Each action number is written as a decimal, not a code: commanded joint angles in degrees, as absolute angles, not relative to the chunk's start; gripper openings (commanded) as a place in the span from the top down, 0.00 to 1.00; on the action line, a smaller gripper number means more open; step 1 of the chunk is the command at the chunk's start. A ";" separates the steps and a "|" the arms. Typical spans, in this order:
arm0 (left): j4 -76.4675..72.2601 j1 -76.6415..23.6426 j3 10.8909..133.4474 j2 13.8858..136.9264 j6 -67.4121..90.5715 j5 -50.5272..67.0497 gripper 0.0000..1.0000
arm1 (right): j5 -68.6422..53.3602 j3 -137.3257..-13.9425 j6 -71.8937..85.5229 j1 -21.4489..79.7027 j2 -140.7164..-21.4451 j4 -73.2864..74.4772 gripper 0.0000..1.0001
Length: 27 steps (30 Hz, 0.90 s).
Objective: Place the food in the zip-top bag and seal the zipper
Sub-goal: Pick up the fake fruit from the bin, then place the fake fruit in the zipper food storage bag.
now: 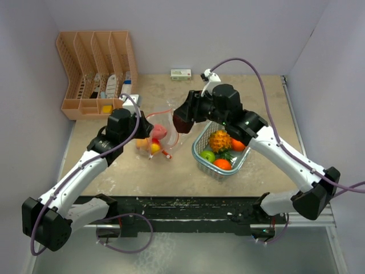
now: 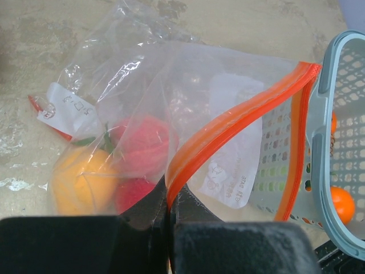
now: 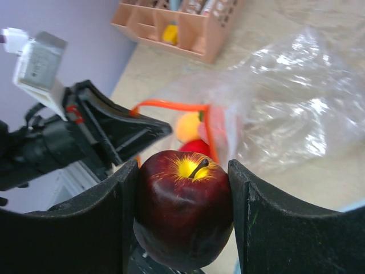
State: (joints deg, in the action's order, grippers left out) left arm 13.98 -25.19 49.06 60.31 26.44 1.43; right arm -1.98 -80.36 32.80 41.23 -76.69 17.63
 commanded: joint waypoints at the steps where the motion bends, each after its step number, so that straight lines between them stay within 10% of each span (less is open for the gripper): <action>1: 12.22 -25.05 53.23 60.14 27.77 3.24 1.00 | -5.85 -78.26 36.88 44.74 -78.80 2.11 1.00; 17: 14.62 -25.07 57.29 57.96 31.34 9.51 1.00 | 17.80 -76.66 37.62 50.18 -88.47 -5.92 0.97; 27: 12.83 -25.05 55.49 57.83 32.79 10.84 0.99 | 21.75 -81.22 33.91 51.46 -90.24 0.41 0.01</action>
